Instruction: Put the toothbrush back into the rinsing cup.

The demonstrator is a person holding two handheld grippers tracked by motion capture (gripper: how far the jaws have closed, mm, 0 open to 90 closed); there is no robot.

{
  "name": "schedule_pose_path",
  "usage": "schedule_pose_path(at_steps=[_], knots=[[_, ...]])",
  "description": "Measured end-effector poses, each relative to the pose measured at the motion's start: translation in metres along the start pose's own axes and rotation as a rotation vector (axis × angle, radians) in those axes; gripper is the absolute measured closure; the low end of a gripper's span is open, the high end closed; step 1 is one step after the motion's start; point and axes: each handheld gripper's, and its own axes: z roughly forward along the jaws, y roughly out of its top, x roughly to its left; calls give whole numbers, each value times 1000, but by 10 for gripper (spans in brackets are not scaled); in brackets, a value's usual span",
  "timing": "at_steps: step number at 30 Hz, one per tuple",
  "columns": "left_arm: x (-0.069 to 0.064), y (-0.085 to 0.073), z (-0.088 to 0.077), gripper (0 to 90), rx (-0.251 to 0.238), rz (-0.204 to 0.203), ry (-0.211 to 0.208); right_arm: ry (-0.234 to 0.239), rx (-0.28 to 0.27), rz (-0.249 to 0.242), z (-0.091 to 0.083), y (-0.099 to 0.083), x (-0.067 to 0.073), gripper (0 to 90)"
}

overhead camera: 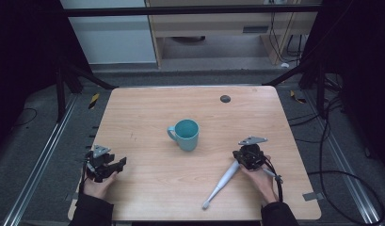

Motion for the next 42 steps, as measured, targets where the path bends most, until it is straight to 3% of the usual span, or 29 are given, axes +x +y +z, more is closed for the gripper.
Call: schedule_pose_path(at_steps=[21, 42], knots=[[0, 0, -1, 453, -4, 0, -1, -47, 35, -11, -17, -9, -4, 894], [-1, 0, -2, 453, -4, 0, -1, -53, 54, -17, -32, -22, -5, 894]])
